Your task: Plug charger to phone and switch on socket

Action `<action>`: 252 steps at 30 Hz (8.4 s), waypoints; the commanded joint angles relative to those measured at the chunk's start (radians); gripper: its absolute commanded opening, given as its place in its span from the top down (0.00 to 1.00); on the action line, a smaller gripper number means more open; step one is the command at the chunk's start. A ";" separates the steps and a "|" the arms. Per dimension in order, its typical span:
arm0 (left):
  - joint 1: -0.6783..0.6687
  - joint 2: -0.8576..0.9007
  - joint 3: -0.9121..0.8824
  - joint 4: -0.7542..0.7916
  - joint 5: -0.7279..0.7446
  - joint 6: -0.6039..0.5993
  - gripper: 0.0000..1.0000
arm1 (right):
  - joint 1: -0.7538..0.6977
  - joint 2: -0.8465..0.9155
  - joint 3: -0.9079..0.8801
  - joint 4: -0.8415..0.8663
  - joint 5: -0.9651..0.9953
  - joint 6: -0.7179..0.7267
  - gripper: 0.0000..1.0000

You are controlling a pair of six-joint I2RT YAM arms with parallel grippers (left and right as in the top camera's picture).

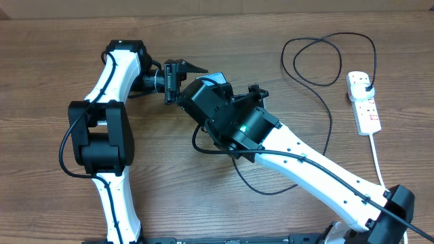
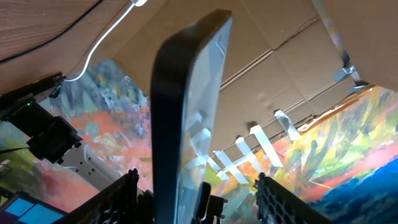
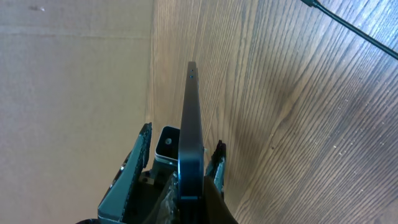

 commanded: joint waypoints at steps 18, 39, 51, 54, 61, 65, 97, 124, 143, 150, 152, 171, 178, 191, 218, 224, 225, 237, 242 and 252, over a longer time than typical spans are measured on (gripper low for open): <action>-0.032 0.005 0.021 0.105 0.018 -0.033 0.34 | -0.002 0.032 0.022 0.052 0.072 0.106 0.96; -0.034 0.005 0.021 0.101 0.023 -0.087 0.40 | -0.002 0.050 0.022 0.059 0.134 0.106 0.96; -0.034 0.005 0.021 0.101 0.023 -0.094 0.51 | -0.002 0.071 0.022 0.073 0.132 0.106 0.96; -0.034 0.005 0.021 0.102 0.022 -0.101 0.54 | -0.002 0.071 0.022 0.076 0.128 0.106 0.96; -0.034 0.005 0.021 0.102 0.021 -0.101 0.65 | -0.002 0.071 0.022 0.086 0.114 0.106 0.96; -0.034 0.005 0.021 0.102 0.022 -0.101 0.75 | -0.002 0.071 0.022 0.095 0.100 0.105 0.94; 0.005 -0.221 0.042 0.473 -0.809 0.246 0.96 | -0.546 0.019 0.006 -0.201 -0.655 -1.474 0.05; -0.060 -0.296 0.040 0.502 -1.157 0.211 0.96 | -0.445 0.540 0.031 -0.037 -0.451 -1.390 0.55; -0.060 -0.296 0.040 0.502 -1.157 0.211 0.96 | -0.440 0.606 0.026 -0.013 -0.522 -1.391 0.91; -0.060 -0.296 0.040 0.505 -1.149 0.216 0.96 | -0.481 0.603 0.029 -0.008 -0.539 -1.410 0.96; -0.060 -0.296 0.040 0.533 -1.051 0.262 0.96 | -0.496 0.591 0.032 0.002 -0.610 -1.464 0.96; 0.029 -0.296 0.040 1.230 -0.117 -0.003 0.96 | -0.381 -0.019 0.047 -0.006 -0.895 -1.683 0.96; -0.002 -0.296 0.040 1.123 -0.090 0.108 0.96 | -0.345 -0.051 0.047 -0.003 -0.864 -1.683 0.96; -0.049 -0.296 0.040 0.962 -0.180 0.219 0.96 | -0.298 -0.085 0.047 -0.045 -0.779 -1.683 0.96; 0.030 -0.296 0.040 0.533 -1.286 0.076 0.96 | -0.182 0.425 0.017 -0.067 -0.544 -1.490 0.49; 0.030 -0.296 0.040 0.528 -1.286 0.076 0.96 | -0.131 0.481 0.013 -0.053 -0.544 -1.445 0.51; 0.030 -0.296 0.040 0.528 -1.286 0.076 0.96 | -0.122 0.491 0.011 -0.046 -0.544 -1.446 0.52; 0.030 -0.296 0.040 0.519 -1.286 0.076 0.96 | -0.103 0.552 0.006 -0.148 -0.545 -1.407 0.96; 0.030 -0.296 0.040 0.520 -1.286 0.075 0.96 | -0.095 0.525 0.006 -0.352 -0.601 -1.390 0.96; 0.030 -0.296 0.040 0.519 -1.286 0.076 0.96 | -0.008 0.484 -0.059 -0.523 -0.585 -1.393 0.88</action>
